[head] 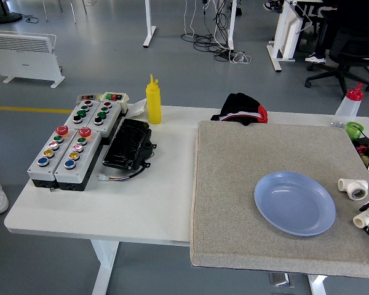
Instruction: Pick pipe place plate twice
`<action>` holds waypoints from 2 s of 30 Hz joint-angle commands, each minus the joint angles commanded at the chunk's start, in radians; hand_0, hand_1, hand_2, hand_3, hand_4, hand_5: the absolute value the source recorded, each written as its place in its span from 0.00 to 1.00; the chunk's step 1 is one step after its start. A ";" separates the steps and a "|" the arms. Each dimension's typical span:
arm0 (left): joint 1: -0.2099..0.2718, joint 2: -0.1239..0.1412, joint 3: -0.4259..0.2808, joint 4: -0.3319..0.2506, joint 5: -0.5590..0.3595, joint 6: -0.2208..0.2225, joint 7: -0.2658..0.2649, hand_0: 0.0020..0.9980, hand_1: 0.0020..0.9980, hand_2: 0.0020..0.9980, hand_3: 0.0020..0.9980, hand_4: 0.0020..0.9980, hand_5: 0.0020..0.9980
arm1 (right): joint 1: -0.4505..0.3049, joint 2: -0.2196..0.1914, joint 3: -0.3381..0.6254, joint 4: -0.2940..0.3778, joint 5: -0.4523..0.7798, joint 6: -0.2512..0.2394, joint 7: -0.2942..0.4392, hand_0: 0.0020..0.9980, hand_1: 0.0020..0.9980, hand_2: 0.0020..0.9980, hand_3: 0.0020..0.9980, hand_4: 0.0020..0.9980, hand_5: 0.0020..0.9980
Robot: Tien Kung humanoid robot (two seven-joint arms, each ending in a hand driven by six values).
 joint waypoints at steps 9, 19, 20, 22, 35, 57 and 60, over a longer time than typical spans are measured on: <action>0.000 0.000 -0.003 0.000 0.002 0.002 0.000 0.62 0.68 0.71 0.58 0.47 1.00 | 0.004 -0.002 0.015 0.033 -0.001 -0.037 0.038 0.32 0.41 0.47 0.55 0.53 0.19; -0.003 0.000 0.005 0.000 -0.011 0.001 -0.003 0.62 0.68 0.71 0.59 0.47 1.00 | 0.017 -0.003 0.034 0.103 -0.009 -0.082 0.067 0.31 0.40 0.47 0.55 0.52 0.20; -0.004 0.000 0.006 0.000 -0.012 0.001 -0.003 0.62 0.68 0.71 0.59 0.46 1.00 | 0.020 -0.002 0.033 0.117 -0.012 -0.089 0.070 0.32 0.41 0.47 0.54 0.51 0.20; -0.004 0.000 0.006 0.000 -0.013 0.001 -0.003 0.62 0.68 0.71 0.59 0.46 1.00 | 0.027 0.000 0.027 0.142 -0.016 -0.098 0.074 0.32 0.41 0.47 0.54 0.51 0.20; -0.005 0.000 0.008 0.000 -0.016 0.001 -0.005 0.62 0.68 0.71 0.58 0.47 1.00 | 0.082 0.021 -0.033 0.221 -0.011 -0.099 0.078 0.40 0.46 0.48 0.55 0.50 0.19; -0.005 0.000 0.014 -0.001 -0.024 0.004 -0.009 0.62 0.68 0.71 0.58 0.46 1.00 | 0.220 0.123 -0.259 0.111 -0.030 0.078 0.031 0.97 0.90 0.98 0.89 0.76 0.34; -0.004 0.000 0.013 -0.001 -0.023 0.004 -0.009 0.62 0.68 0.71 0.58 0.46 1.00 | 0.216 0.120 -0.249 0.107 -0.033 0.075 0.034 0.97 0.90 0.98 0.89 0.76 0.34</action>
